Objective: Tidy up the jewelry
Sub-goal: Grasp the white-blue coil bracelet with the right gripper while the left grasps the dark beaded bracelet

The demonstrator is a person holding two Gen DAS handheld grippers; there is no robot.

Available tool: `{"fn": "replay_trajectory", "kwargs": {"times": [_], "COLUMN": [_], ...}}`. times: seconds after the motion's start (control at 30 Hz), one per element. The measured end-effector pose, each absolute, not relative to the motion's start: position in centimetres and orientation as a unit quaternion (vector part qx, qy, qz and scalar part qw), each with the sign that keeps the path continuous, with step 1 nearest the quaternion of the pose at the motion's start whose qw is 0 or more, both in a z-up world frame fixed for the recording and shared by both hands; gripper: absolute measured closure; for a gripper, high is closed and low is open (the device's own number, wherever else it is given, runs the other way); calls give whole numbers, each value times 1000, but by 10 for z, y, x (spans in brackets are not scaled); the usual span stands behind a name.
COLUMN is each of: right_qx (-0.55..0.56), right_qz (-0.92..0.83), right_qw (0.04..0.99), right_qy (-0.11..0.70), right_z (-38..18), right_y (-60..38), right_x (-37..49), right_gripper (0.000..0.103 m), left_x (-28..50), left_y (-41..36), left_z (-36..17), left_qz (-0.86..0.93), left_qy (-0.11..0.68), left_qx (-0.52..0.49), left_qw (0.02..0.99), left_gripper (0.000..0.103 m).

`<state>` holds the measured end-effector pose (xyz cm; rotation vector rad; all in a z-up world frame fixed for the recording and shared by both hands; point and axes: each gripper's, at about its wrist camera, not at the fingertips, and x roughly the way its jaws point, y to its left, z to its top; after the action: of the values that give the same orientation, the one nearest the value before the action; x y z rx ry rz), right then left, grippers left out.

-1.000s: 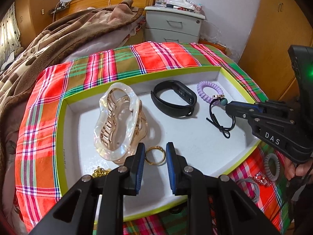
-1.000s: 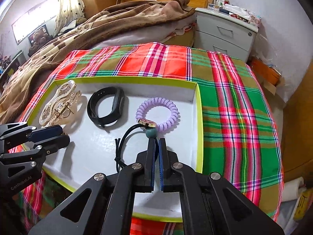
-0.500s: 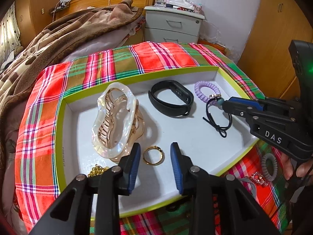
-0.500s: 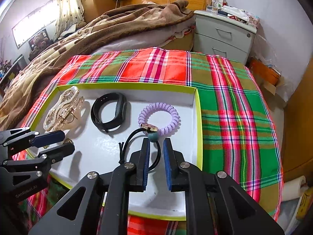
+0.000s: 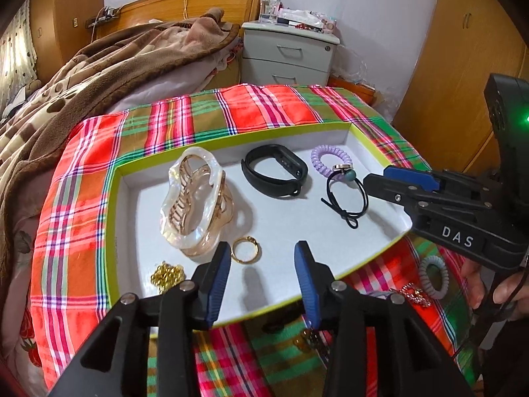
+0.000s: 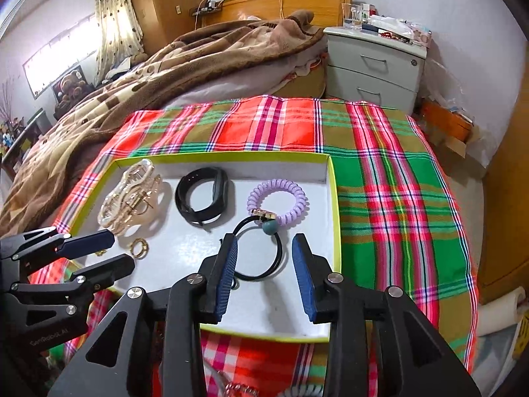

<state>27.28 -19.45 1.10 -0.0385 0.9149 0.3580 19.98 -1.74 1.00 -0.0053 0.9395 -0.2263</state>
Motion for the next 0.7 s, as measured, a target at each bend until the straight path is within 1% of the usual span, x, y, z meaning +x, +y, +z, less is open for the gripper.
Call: {"fn": "replay_trajectory", "kwargs": {"times": [0.13, 0.23, 0.4, 0.7], "right_qx": [-11, -2, 11, 23], "right_qz": [172, 173, 166, 130], "right_qw": [888, 892, 896, 897], "right_qy": [427, 418, 412, 422], "right_z": [21, 27, 33, 23], "right_y": [-199, -206, -222, -258], "right_x": [257, 244, 220, 186], "right_gripper": [67, 67, 67, 67], "left_x": [186, 175, 157, 134], "left_y": [-12, -5, 3, 3], "left_z": [18, 22, 22, 14], "left_qz": [-109, -124, -134, -159], "left_qy": [442, 440, 442, 445], "left_qx": [-11, -38, -57, -86], "left_qw": [890, 888, 885, 877], "left_gripper": [61, 61, 58, 57]}}
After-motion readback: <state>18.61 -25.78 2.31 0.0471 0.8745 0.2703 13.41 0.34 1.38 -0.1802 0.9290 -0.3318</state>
